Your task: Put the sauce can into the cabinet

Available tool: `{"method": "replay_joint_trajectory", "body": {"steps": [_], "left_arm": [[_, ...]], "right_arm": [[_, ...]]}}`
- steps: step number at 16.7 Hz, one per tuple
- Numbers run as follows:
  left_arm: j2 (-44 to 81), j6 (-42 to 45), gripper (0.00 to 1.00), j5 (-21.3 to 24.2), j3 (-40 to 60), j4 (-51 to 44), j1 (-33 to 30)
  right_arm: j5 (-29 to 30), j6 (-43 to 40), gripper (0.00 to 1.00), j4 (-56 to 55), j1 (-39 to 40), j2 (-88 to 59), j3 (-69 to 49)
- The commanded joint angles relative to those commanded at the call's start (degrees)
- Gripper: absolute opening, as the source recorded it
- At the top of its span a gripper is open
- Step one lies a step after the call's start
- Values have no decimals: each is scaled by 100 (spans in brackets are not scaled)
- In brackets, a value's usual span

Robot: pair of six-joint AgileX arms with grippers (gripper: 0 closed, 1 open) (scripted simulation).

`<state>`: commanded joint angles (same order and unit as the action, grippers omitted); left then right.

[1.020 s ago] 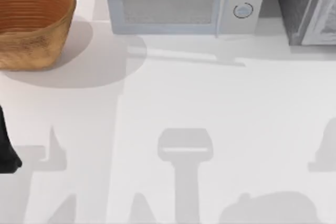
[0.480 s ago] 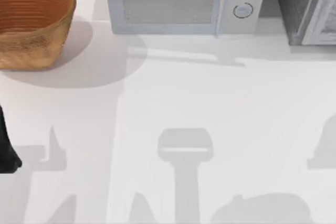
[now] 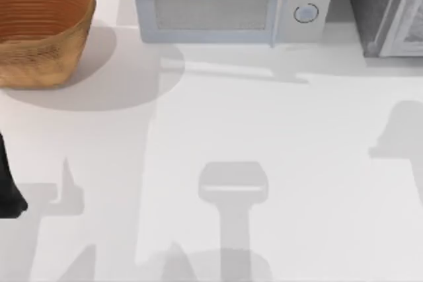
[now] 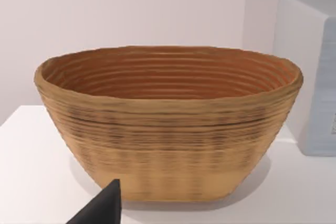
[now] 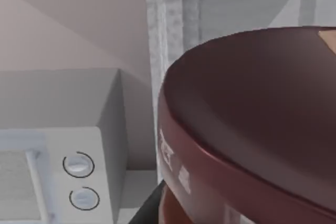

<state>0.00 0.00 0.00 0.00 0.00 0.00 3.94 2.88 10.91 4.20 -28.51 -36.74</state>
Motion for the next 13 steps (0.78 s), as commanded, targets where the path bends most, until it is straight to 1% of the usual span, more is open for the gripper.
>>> {"method": "replay_joint_trajectory", "body": {"steps": [8, 11, 13], "left_arm": [[0, 0, 100, 0, 0, 0, 0], [0, 0, 100, 0, 0, 0, 0], [0, 0, 100, 0, 0, 0, 0]], "right_arm": [[536, -50, 0, 1222, 388, -3178, -4483], [657, -115, 0, 1556, 526, -4059, -5817], [706, -152, 0, 1719, 604, -4494, -6460]]}}
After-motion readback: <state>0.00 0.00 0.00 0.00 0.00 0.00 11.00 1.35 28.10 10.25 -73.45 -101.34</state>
